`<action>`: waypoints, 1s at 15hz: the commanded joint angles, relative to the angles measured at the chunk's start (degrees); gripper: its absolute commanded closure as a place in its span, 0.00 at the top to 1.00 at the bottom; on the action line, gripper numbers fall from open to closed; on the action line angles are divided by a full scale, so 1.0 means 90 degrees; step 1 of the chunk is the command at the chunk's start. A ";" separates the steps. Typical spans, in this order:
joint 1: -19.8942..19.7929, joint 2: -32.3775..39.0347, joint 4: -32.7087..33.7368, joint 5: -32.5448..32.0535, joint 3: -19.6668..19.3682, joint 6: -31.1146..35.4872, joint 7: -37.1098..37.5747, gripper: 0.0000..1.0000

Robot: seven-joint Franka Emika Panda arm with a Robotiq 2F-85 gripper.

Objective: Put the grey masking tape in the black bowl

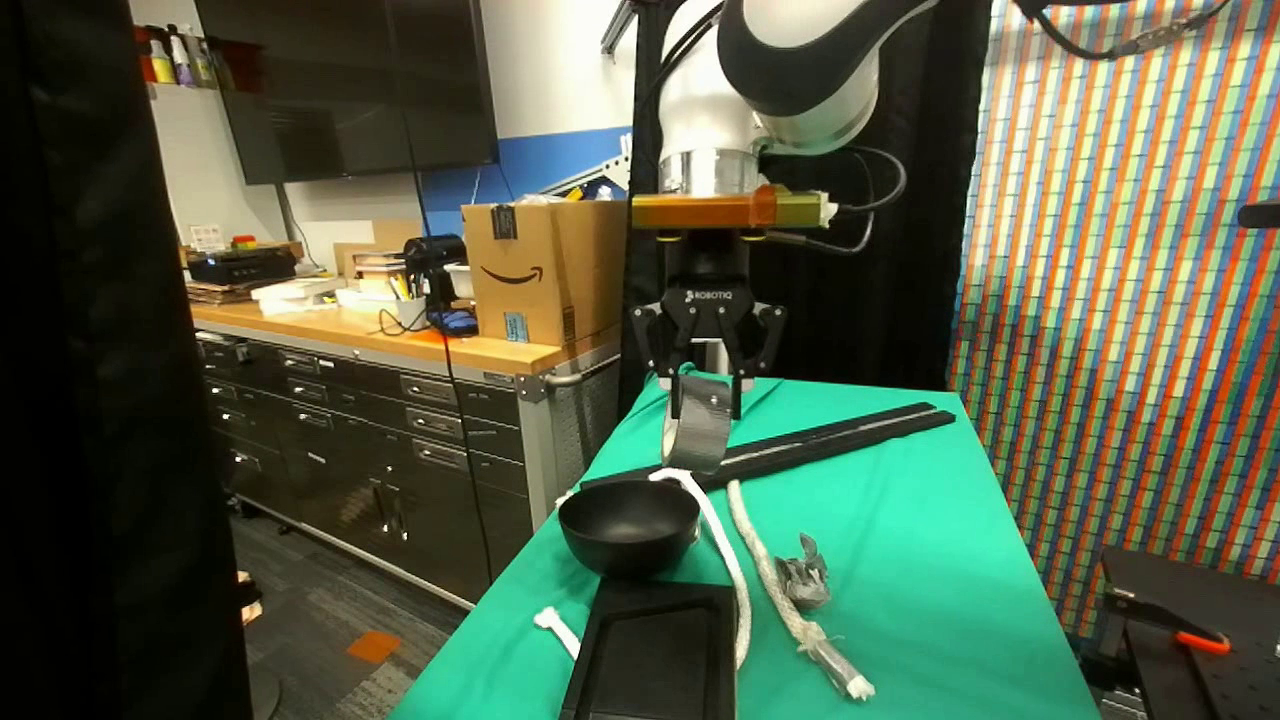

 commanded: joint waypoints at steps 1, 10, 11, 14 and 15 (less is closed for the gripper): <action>0.0076 0.0639 0.0803 -0.0132 -0.0045 -0.0062 -0.0080 0.29; 0.0092 0.1761 0.2006 -0.0172 -0.0215 -0.0129 -0.0301 0.29; 0.0093 0.1844 0.2097 -0.0170 -0.0235 -0.0133 -0.0326 0.29; 0.0082 0.2033 0.2313 -0.0182 -0.0274 -0.0253 -0.0425 0.85; 0.0066 0.1823 0.1874 -0.0004 -0.0251 -0.0044 -0.0341 0.69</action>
